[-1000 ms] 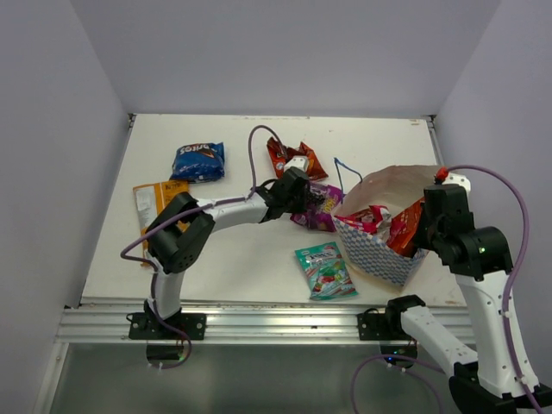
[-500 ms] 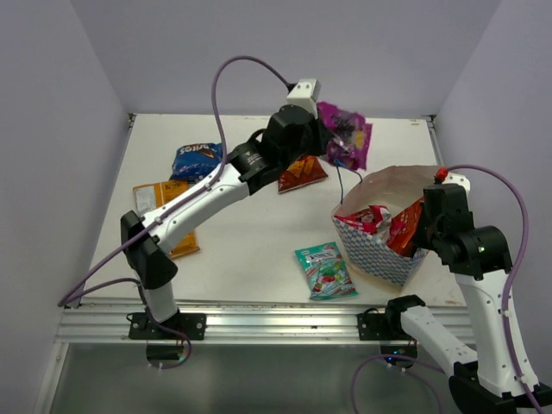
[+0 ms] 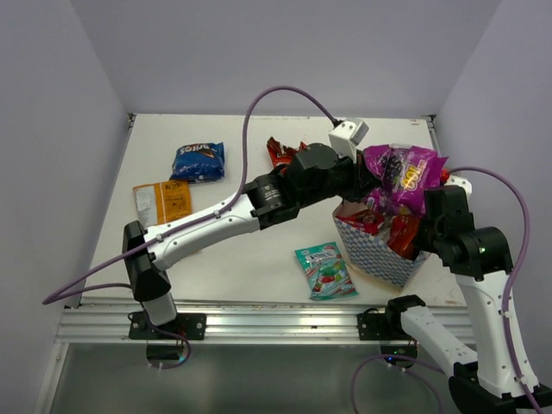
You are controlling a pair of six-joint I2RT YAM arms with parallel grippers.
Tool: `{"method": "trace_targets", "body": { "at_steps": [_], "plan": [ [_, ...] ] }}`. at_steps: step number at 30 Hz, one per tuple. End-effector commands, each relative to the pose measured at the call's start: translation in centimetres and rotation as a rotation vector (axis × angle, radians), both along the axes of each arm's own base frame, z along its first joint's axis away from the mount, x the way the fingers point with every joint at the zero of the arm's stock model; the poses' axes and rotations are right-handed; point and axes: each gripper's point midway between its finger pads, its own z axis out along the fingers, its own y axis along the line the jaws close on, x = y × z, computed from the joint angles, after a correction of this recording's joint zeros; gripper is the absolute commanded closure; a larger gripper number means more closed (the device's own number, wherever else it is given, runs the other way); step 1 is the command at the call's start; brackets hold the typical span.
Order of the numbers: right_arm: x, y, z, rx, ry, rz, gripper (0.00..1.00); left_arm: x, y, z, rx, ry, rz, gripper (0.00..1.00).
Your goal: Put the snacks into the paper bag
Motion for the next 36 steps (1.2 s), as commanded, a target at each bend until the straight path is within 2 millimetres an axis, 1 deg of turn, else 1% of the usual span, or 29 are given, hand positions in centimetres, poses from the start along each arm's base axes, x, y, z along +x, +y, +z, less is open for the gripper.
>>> {"method": "trace_targets", "body": {
  "at_steps": [1, 2, 5, 6, 9, 13, 14, 15, 16, 17, 18, 19, 20, 21, 22, 23, 24, 25, 26, 27, 28, 29, 30, 31, 32, 33, 34, 35, 36],
  "plan": [
    [0.3, 0.7, 0.7, 0.039, -0.040, 0.021, 1.00, -1.4, -1.4, -2.2, 0.017, 0.007, -0.058, 1.00],
    [0.2, 0.7, 0.8, 0.040, -0.046, 0.019, 1.00, -1.7, -1.6, -3.2, 0.040, 0.010, -0.068, 1.00],
    [0.0, 0.7, 0.9, 0.040, -0.045, 0.020, 1.00, -2.0, -2.1, -5.2, 0.090, 0.004, -0.080, 1.00],
    [0.0, 0.7, 1.0, 0.044, -0.048, 0.020, 1.00, -2.3, -2.4, -5.6, 0.099, 0.006, -0.089, 1.00],
    [0.0, 0.8, 1.2, 0.051, -0.055, 0.019, 1.00, -2.2, -2.8, -7.4, 0.155, 0.003, -0.076, 1.00],
    [-0.3, 0.9, 1.2, 0.057, -0.053, 0.021, 1.00, -3.0, -3.4, -8.2, 0.161, -0.004, -0.121, 1.00],
    [-0.2, 0.8, 1.2, 0.058, -0.055, 0.018, 1.00, -3.2, -3.5, -8.1, 0.156, -0.008, -0.134, 0.95],
    [-0.3, 0.8, 1.2, 0.059, -0.056, 0.017, 1.00, -3.4, -3.8, -8.1, 0.153, -0.014, -0.153, 0.78],
    [-0.3, 0.9, 1.2, 0.060, -0.054, 0.017, 1.00, -3.6, -4.0, -8.0, 0.149, -0.021, -0.161, 0.63],
    [-0.4, 0.9, 1.2, 0.062, -0.052, 0.019, 1.00, -3.8, -4.3, -7.7, 0.141, -0.030, -0.168, 0.44],
    [-0.3, 0.9, 1.2, 0.066, -0.054, 0.018, 1.00, -3.9, -4.4, -7.5, 0.139, -0.037, -0.167, 0.17],
    [-0.4, 0.9, 1.2, 0.066, -0.054, 0.018, 1.00, -3.8, -4.4, -7.1, 0.135, -0.047, -0.161, 0.01],
    [-0.5, 0.9, 1.2, 0.066, -0.053, 0.017, 1.00, -4.2, -4.4, -5.8, 0.118, -0.065, -0.158, 0.00],
    [-0.5, 0.9, 1.2, 0.066, -0.052, 0.015, 1.00, -4.0, -3.8, -4.4, 0.106, -0.098, -0.122, 0.00],
    [-0.6, 0.9, 1.2, 0.067, -0.055, 0.015, 1.00, -4.4, -3.4, -3.3, 0.090, -0.122, -0.097, 0.00],
    [-0.7, 0.9, 1.2, 0.068, -0.055, 0.014, 1.00, -4.4, -2.7, -2.1, 0.070, -0.146, -0.061, 0.00],
    [-0.8, 0.8, 1.2, 0.066, -0.058, 0.013, 1.00, -3.9, -0.2, 1.2, 0.021, -0.195, 0.038, 0.00],
    [-0.8, 0.8, 1.2, 0.065, -0.056, 0.012, 1.00, -3.8, 1.2, 2.2, -0.001, -0.208, 0.100, 0.00],
    [-0.8, 0.8, 1.2, 0.064, -0.057, 0.011, 1.00, -4.0, 2.5, 1.0, 0.019, -0.200, 0.162, 0.00],
    [-0.9, 0.7, 1.2, 0.062, -0.056, 0.008, 1.00, -2.4, 6.7, 2.6, -0.028, -0.148, 0.367, 0.00],
    [-0.9, 0.7, 1.2, 0.063, -0.057, 0.010, 1.00, -1.7, 9.4, -1.1, 0.073, -0.101, 0.474, 0.00],
    [-0.8, 0.8, 1.2, 0.064, -0.058, 0.011, 1.00, -1.2, 12.0, -2.4, 0.093, -0.059, 0.581, 0.00],
    [-0.9, 0.7, 1.3, 0.062, -0.060, 0.009, 1.00, -0.5, 16.0, -2.3, 0.025, 0.005, 0.752, 0.00],
    [-0.8, 0.7, 1.3, 0.062, -0.061, 0.011, 1.00, -0.7, 18.7, -6.5, 0.162, 0.004, 0.807, 0.00],
    [-0.8, 0.7, 1.4, 0.061, -0.062, 0.011, 1.00, -0.9, 21.1, -7.2, 0.167, 0.018, 0.858, 0.00],
    [-0.9, 0.6, 1.4, 0.056, -0.061, 0.015, 1.00, -1.4, 21.7, -9.0, 0.146, 0.090, 0.873, 0.00],
    [-0.8, 0.6, 1.4, 0.054, -0.059, 0.014, 1.00, -1.8, 23.0, -12.6, 0.256, 0.112, 0.861, 0.00],
    [-0.8, 0.6, 1.4, 0.052, -0.057, 0.016, 1.00, -2.8, 22.3, -14.8, 0.299, 0.188, 0.765, 0.00],
    [-0.8, 0.6, 1.3, 0.050, -0.051, 0.019, 1.00, -3.1, 22.2, -16.6, 0.338, 0.220, 0.719, 0.00]
  ]
}}
